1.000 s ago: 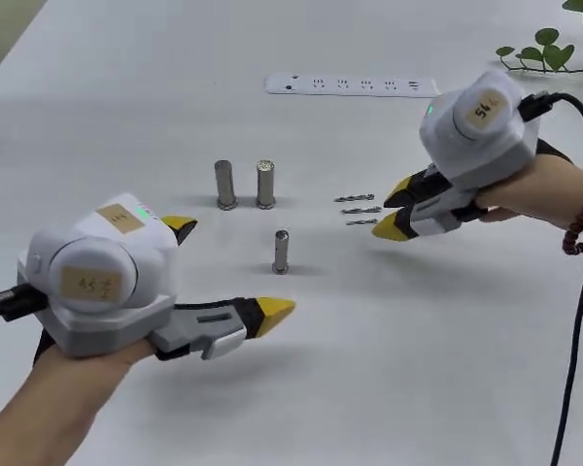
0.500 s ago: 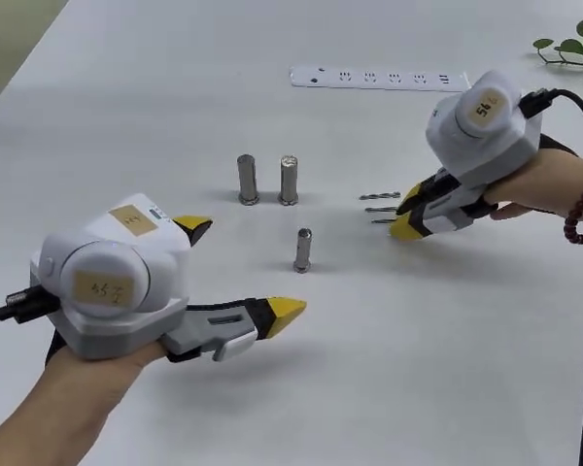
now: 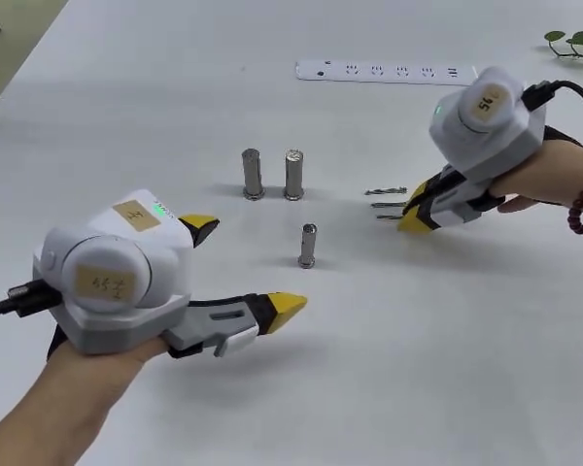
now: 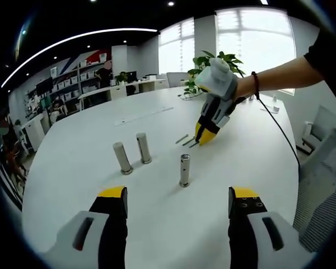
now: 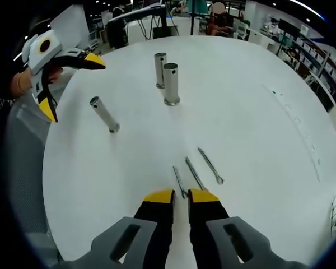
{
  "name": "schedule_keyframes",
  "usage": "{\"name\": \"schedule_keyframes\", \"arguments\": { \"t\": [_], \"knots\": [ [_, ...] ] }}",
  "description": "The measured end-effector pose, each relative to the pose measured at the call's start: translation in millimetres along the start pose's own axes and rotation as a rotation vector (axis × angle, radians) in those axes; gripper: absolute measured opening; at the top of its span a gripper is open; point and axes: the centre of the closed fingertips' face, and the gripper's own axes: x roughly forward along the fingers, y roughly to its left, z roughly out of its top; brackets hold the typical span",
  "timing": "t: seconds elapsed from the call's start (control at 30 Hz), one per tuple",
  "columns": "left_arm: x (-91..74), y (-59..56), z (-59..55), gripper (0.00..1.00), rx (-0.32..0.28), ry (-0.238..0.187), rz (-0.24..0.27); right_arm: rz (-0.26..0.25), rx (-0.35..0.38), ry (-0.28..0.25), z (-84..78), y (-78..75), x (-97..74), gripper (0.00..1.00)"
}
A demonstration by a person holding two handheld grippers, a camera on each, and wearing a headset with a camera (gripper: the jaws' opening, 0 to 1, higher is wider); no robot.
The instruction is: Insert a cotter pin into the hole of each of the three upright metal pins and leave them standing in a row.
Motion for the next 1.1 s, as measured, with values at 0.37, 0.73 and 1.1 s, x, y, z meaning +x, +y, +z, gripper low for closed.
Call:
{"name": "schedule_keyframes", "arguments": {
  "t": [0.37, 0.73, 1.1],
  "knots": [
    [-2.7, 4.0, -1.5, 0.71, 0.003, 0.009, 0.013, -0.024, -0.095, 0.051, -3.9, -7.5, 2.5, 0.0],
    [-5.7, 5.7, 1.6, 0.69, 0.006, 0.007, 0.021, -0.028, -0.107, 0.034, -1.4, -9.5, 2.8, 0.0],
    [-6.1, 2.3, 9.1, 0.58, 0.003, 0.0, 0.001, -0.056, -0.164, -0.003, 5.0, 4.5, -5.4, 0.0]
  ]
}}
